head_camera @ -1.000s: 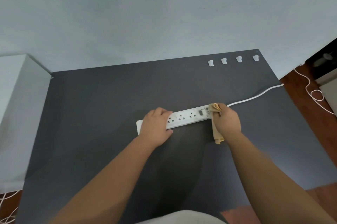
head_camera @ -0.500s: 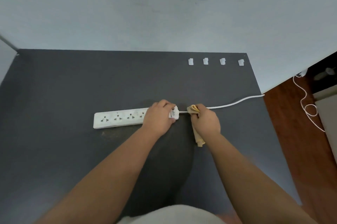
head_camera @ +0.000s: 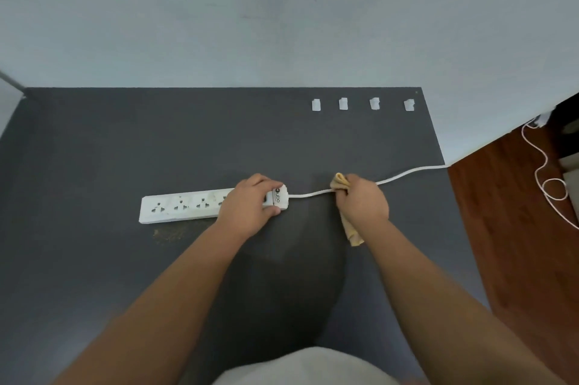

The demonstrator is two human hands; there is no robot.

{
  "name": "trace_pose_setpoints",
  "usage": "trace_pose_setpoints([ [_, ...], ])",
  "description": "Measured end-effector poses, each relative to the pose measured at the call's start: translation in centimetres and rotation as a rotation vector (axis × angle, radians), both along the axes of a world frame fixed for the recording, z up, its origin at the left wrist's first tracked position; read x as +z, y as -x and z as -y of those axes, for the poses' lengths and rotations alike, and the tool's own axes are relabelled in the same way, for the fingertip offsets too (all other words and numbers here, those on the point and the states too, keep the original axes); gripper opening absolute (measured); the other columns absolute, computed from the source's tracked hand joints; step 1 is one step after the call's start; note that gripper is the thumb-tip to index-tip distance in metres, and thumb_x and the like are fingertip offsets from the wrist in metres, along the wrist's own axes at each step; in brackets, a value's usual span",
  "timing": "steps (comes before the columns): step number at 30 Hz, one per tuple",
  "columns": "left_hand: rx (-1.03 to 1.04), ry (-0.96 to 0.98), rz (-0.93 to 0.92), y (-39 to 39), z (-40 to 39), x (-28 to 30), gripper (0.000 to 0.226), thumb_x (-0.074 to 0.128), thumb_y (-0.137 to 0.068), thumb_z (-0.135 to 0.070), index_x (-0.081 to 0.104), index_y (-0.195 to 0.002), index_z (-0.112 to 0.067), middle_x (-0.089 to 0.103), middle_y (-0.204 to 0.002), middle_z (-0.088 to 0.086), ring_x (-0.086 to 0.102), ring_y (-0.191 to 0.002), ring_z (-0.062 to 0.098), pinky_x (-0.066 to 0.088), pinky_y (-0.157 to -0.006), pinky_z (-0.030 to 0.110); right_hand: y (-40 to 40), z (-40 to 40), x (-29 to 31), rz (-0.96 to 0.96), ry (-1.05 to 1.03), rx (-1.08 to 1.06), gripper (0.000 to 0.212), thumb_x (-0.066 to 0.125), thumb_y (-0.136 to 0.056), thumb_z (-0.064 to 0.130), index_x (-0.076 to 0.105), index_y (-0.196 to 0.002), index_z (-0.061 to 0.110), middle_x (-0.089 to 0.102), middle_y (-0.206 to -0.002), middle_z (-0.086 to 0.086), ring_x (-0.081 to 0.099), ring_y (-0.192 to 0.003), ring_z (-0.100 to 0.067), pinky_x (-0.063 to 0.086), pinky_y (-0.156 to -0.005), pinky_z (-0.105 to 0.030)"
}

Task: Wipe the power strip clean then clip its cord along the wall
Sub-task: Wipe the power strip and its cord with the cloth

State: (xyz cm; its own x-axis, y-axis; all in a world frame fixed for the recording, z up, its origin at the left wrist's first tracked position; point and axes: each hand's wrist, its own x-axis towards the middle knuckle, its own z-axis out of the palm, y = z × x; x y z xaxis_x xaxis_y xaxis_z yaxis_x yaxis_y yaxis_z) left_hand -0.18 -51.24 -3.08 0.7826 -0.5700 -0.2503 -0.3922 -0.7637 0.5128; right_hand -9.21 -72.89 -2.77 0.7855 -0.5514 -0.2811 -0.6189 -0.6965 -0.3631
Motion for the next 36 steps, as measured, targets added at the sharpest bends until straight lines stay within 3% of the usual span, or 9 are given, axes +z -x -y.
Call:
trace_pose_setpoints([
  [3,0.007,0.001,0.002,0.0,0.0,-0.1,0.05,0.072,-0.078,-0.034,0.056,-0.125,-0.038,0.053,-0.123,-0.016,0.051,-0.114,0.012,0.047,-0.095,0.036,2.0,6.4,0.8,-0.022,0.066,-0.174,0.015,0.049,-0.086,0.021,0.056,-0.088,0.008,0.065,-0.092,-0.02,0.061,-0.088,-0.041,0.043,-0.066,-0.036],
  [5,0.012,0.015,0.013,0.1,0.0,-0.3,0.05,0.073,-0.079,-0.033,0.056,-0.125,-0.037,0.054,-0.123,-0.016,0.051,-0.114,0.011,0.046,-0.094,0.032,2.1,7.4,0.6,-0.028,0.093,-0.175,0.013,0.049,-0.087,0.021,0.055,-0.086,0.01,0.065,-0.09,-0.018,0.061,-0.088,-0.04,0.04,-0.064,-0.033],
  [13,0.005,0.01,0.014,0.0,0.1,-0.2,0.05,0.074,-0.077,-0.034,0.056,-0.123,-0.039,0.054,-0.12,-0.017,0.054,-0.109,0.011,0.05,-0.089,0.035,-1.0,-2.0,-1.0,0.038,-0.079,0.164,0.013,0.049,-0.086,0.02,0.056,-0.092,0.012,0.065,-0.099,-0.011,0.06,-0.093,-0.034,0.039,-0.066,-0.032],
  [19,0.034,-0.016,-0.033,-0.2,0.4,0.2,0.05,0.075,-0.075,-0.032,0.057,-0.121,-0.041,0.053,-0.115,-0.021,0.053,-0.108,0.009,0.049,-0.087,0.034,2.8,9.4,-0.6,0.028,0.016,-0.096,0.019,0.053,-0.086,0.023,0.059,-0.1,0.011,0.067,-0.096,-0.018,0.06,-0.094,-0.041,0.047,-0.07,-0.038],
  [23,0.012,-0.138,0.007,0.0,1.5,0.7,0.05,0.073,-0.077,-0.027,0.055,-0.123,-0.034,0.051,-0.121,-0.01,0.051,-0.111,0.019,0.046,-0.092,0.036,4.2,14.5,-0.4,-0.019,0.068,-0.188,0.017,0.051,-0.087,0.02,0.058,-0.101,0.012,0.066,-0.095,-0.019,0.061,-0.09,-0.041,0.048,-0.071,-0.039],
  [26,-0.064,-0.314,0.155,1.0,4.4,0.9,0.046,0.067,-0.08,-0.03,0.054,-0.124,-0.033,0.048,-0.126,-0.003,0.045,-0.118,0.026,0.032,-0.105,0.04,3.2,12.9,-0.4,-0.025,0.074,-0.161,0.01,0.053,-0.082,0.015,0.056,-0.091,0.01,0.066,-0.091,-0.017,0.061,-0.09,-0.041,0.048,-0.071,-0.037],
  [29,-0.194,-0.339,0.217,3.0,8.8,0.3,0.041,0.062,-0.083,-0.038,0.056,-0.123,-0.031,0.049,-0.127,-0.006,0.043,-0.122,0.024,0.021,-0.111,0.043,1.8,7.9,-0.5,0.012,0.023,-0.093,0.013,0.052,-0.083,0.019,0.056,-0.092,0.011,0.066,-0.097,-0.016,0.061,-0.094,-0.039,0.047,-0.073,-0.036],
  [33,-0.168,-0.275,0.262,3.6,12.0,-0.5,0.027,0.052,-0.091,-0.033,0.061,-0.115,-0.029,0.059,-0.115,-0.002,0.052,-0.112,0.024,0.028,-0.105,0.037,0.6,2.9,-0.8,0.007,-0.061,0.045,0.014,0.049,-0.084,0.022,0.055,-0.092,0.012,0.067,-0.098,-0.014,0.062,-0.093,-0.037,0.043,-0.067,-0.034],
  [36,-0.171,-0.272,0.258,2.8,12.0,-0.7,0.024,0.049,-0.093,-0.03,0.064,-0.112,-0.032,0.063,-0.108,-0.005,0.055,-0.106,0.022,0.031,-0.095,0.033,1.0,5.3,-0.2,-0.001,-0.053,-0.031,0.023,0.051,-0.087,0.031,0.058,-0.091,0.01,0.067,-0.098,-0.017,0.062,-0.095,-0.038,0.045,-0.07,-0.034],
])
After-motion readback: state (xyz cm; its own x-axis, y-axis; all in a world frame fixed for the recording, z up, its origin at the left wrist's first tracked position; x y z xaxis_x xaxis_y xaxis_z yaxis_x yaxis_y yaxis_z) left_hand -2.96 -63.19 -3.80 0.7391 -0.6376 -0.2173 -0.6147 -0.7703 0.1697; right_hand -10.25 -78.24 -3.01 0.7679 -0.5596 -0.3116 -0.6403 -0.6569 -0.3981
